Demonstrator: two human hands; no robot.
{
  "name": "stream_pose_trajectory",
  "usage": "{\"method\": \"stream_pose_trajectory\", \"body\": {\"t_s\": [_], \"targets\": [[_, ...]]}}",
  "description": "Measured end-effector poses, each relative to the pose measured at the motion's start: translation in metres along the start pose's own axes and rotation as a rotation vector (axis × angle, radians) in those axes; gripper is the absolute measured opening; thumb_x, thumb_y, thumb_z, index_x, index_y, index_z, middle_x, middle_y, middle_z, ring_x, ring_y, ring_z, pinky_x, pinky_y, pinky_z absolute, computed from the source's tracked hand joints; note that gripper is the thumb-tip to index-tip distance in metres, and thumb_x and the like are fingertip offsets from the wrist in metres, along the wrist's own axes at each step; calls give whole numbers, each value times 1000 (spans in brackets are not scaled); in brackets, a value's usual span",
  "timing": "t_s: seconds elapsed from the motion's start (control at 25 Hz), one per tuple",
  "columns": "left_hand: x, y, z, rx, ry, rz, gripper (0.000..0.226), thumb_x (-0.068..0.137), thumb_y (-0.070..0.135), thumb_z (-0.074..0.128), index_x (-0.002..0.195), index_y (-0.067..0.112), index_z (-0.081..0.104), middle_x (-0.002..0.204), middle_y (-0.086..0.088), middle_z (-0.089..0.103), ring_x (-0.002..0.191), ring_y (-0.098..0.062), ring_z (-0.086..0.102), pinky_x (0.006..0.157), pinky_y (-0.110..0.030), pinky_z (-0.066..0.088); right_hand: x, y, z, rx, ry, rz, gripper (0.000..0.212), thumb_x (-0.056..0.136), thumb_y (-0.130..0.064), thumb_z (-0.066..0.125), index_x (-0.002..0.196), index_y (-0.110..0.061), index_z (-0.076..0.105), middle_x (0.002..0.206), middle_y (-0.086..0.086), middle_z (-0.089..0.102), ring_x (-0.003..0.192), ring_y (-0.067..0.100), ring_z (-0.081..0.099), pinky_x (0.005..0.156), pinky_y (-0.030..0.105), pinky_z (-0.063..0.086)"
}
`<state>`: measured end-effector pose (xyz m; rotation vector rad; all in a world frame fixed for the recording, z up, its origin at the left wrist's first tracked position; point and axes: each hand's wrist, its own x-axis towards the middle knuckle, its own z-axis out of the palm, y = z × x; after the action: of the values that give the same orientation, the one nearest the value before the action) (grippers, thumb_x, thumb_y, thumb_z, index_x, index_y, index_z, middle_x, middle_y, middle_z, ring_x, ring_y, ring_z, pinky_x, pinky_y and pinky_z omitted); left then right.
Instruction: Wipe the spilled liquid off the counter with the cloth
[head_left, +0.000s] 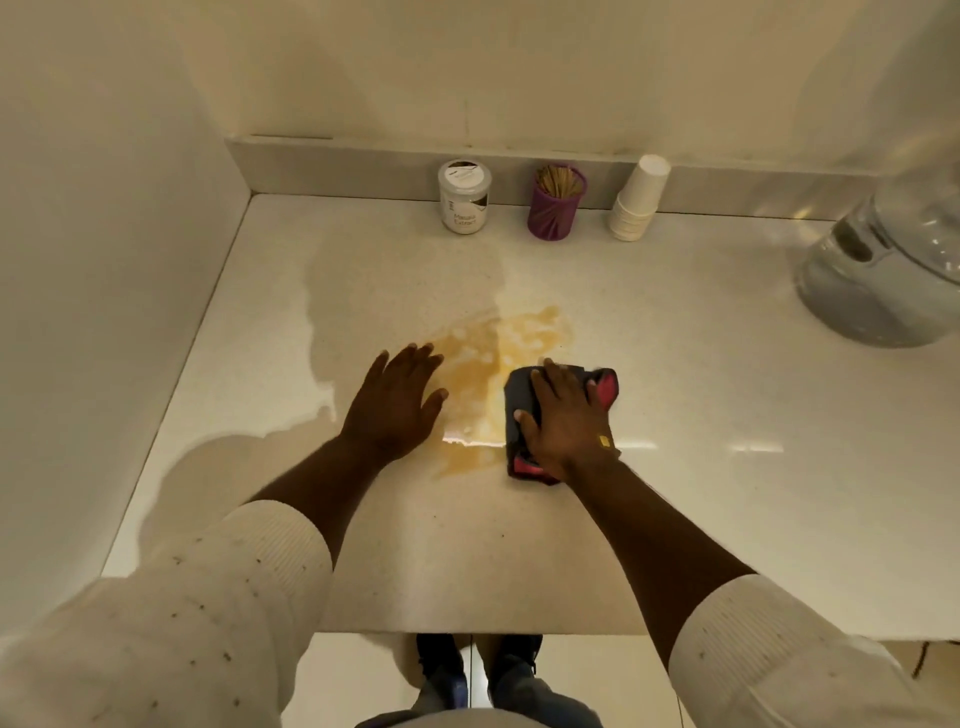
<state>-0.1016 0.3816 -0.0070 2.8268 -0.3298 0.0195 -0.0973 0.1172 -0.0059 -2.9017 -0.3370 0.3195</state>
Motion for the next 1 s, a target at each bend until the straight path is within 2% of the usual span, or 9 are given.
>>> {"method": "stream_pose_trajectory", "body": {"t_s": [0.08, 0.12, 0.24, 0.36, 0.56, 0.68, 0.84, 1.0], "targets": [[4, -27, -1, 15, -33, -61, 63, 105, 48, 31, 159, 16, 25, 168, -7, 20, 157, -23, 13, 128, -48, 11, 0, 5, 17, -9, -16, 82, 73, 105, -58, 28, 165, -20, 12, 174, 4, 4, 160, 25, 0, 126, 60, 1], [6, -40, -2, 24, -44, -93, 66, 104, 50, 27, 160, 16, 20, 169, -7, 15, 157, -23, 8, 128, -48, 9, -1, 7, 23, 1, 5, 103, 74, 104, -61, 25, 165, -23, 9, 174, 2, 1, 160, 24, -3, 125, 61, -2], [17, -71, -4, 37, -56, -186, 67, 105, 49, 27, 161, 14, 13, 170, -9, 9, 158, -24, 4, 128, -47, 6, -1, 13, 31, -17, 120, 80, 77, 101, -65, 26, 164, -23, 16, 173, 4, 9, 160, 26, 5, 124, 64, 4], [32, -92, -4, 36, -90, -233, 68, 106, 46, 28, 161, 11, 9, 171, -10, 5, 158, -25, 1, 128, -46, 4, 15, 21, 29, -26, 144, 66, 78, 100, -66, 26, 164, -22, 18, 173, 5, 12, 160, 27, 8, 123, 65, 8], [47, -112, 3, 70, -183, -197, 71, 105, 49, 23, 161, 12, 1, 171, -10, -1, 158, -25, -5, 128, -45, 3, 53, 39, 22, -27, 95, 81, 79, 100, -68, 21, 165, -25, 10, 174, 3, 5, 160, 25, 0, 125, 64, 3], [49, -115, 10, 51, -152, -175, 73, 103, 53, 19, 161, 13, 1, 171, -9, -1, 157, -25, -4, 128, -47, 4, 80, 47, 18, -24, 100, 87, 79, 100, -68, 21, 165, -25, 10, 174, 4, 7, 160, 26, 1, 125, 64, 2], [49, -120, 12, 73, -129, -175, 73, 102, 54, 20, 162, 14, 3, 171, -8, 3, 158, -24, -1, 128, -49, 9, 121, 52, 10, -13, 85, 99, 77, 101, -68, 22, 165, -27, 8, 174, 2, 4, 160, 24, -1, 125, 63, -1], [50, -122, 14, 77, -121, -168, 73, 103, 52, 24, 162, 15, 3, 171, -7, 3, 158, -22, -2, 128, -46, 7, 166, 54, 2, 11, 51, 75, 78, 99, -71, 17, 164, -32, 3, 174, 0, -1, 160, 23, -4, 124, 64, -2]]}}
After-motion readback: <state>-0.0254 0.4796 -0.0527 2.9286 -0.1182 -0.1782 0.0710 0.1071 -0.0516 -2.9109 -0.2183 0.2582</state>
